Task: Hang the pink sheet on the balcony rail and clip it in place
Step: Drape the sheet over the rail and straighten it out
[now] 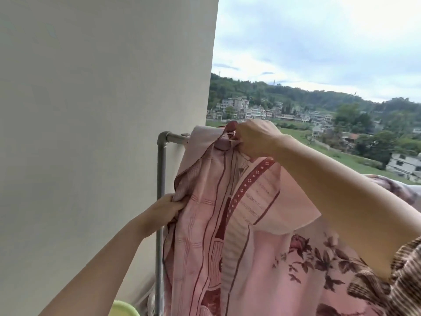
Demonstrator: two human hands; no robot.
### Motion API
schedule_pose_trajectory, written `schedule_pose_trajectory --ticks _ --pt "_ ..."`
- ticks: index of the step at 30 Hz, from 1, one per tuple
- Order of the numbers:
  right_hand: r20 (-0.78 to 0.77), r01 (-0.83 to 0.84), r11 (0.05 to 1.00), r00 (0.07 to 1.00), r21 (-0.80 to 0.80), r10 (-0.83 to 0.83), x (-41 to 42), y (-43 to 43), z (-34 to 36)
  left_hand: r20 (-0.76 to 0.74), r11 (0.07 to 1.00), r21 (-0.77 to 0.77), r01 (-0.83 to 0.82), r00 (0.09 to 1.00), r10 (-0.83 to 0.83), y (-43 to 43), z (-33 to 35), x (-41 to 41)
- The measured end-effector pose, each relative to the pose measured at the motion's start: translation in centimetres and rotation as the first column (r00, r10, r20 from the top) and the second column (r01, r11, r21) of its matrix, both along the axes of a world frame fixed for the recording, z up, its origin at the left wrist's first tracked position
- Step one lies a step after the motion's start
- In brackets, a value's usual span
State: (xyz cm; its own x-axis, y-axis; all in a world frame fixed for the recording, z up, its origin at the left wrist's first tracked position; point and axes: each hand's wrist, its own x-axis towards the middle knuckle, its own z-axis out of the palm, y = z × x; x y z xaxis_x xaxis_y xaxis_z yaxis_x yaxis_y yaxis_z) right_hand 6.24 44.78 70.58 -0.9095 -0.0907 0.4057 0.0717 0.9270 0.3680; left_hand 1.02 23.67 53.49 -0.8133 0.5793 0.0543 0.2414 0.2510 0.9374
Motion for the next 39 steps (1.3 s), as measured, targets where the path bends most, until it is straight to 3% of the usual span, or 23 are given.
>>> schedule_pose_trajectory --ticks 4,7,10,12,14,16,18,19,20,22,23,24,25,29,31,33,36,39 --pt "-0.069 0.105 0.994 0.992 -0.021 -0.106 0.1 1.9 1.9 -0.126 0.987 0.149 0.052 0.992 -0.033 -1.8 6.0 1.0" --pt "-0.196 0.094 0.924 0.964 -0.372 -0.177 -0.3 4.0 3.5 -0.131 0.959 0.272 0.082 0.99 -0.048 -1.9 10.2 0.6" --pt "-0.281 -0.037 0.608 0.908 -0.793 -0.311 -1.0 5.5 4.8 -0.104 0.947 0.271 0.172 0.983 -0.148 -0.9 13.2 -0.5" --pt "-0.382 -0.193 0.424 0.822 -0.885 -0.423 -1.2 5.8 5.7 -0.11 0.935 0.311 0.168 0.984 -0.141 0.3 15.3 -1.7" --pt "-0.494 -0.266 0.455 0.701 -0.85 -0.514 -1.5 6.2 6.7 -0.134 0.886 0.456 0.08 0.991 -0.021 1.6 18.2 -3.5" --pt "-0.532 -0.256 0.517 0.68 -0.817 -0.505 -2.2 7.2 7.3 -0.13 0.77 0.638 -0.025 0.982 0.139 3.0 21.1 -5.2" --pt "-0.39 -0.165 0.529 0.852 -0.832 -0.348 -3.4 8.1 6.8 -0.193 0.75 0.648 -0.133 0.924 0.33 4.8 22.3 -6.8" --pt "-0.191 -0.039 0.534 0.954 -0.844 -0.232 -3.6 8.5 6.0 -0.267 0.8 0.581 -0.154 0.892 0.365 5.7 21.9 -7.6" --pt "0.02 0.105 0.599 0.989 -0.794 -0.146 -3.7 9.1 5.1 -0.324 0.871 0.465 -0.157 0.886 0.333 6.8 20.7 -8.3" --pt "0.371 0.312 0.718 0.925 -0.622 -0.081 -2.5 9.2 3.6 -0.38 0.973 0.042 -0.225 0.897 0.224 8.9 17.2 -9.3" --pt "0.471 0.372 0.726 0.879 -0.578 -0.077 -1.5 9.0 3.0 -0.434 0.922 -0.224 -0.315 0.88 0.195 9.7 15.4 -9.6" --pt "0.514 0.399 0.703 0.856 -0.589 -0.054 -0.8 9.0 2.6 -0.509 0.827 -0.39 -0.405 0.843 0.173 10.2 14.3 -9.5" --pt "0.514 0.39 0.704 0.857 -0.593 -0.042 0.3 8.9 2.4 -0.567 0.774 -0.438 -0.457 0.809 0.156 10.6 13.6 -9.3" --pt "0.268 0.198 0.799 0.962 -0.567 -0.048 5.6 8.9 2.1 -0.637 0.752 -0.423 -0.505 0.756 0.15 11.1 13.7 -8.6" --pt "0.099 0.074 0.798 0.995 -0.598 -0.018 8.6 9.0 1.5 -0.686 0.764 -0.288 -0.578 0.681 0.257 11.5 13.6 -8.2" --pt "-0.075 0.016 0.812 0.994 -0.584 -0.073 12.4 10.0 0.4 -0.705 0.852 -0.095 -0.514 0.639 0.307 12.8 13.1 -4.6" --pt "-0.154 0.075 0.802 0.966 -0.593 -0.205 18.2 12.2 -1.2 -0.853 0.968 -0.053 -0.245 0.515 0.083 14.6 12.8 2.5" --pt "-0.082 0.208 0.81 0.951 -0.548 -0.299 22.5 13.8 -2.7 -0.809 0.962 -0.269 -0.049 0.553 -0.198 15.4 13.3 7.4"
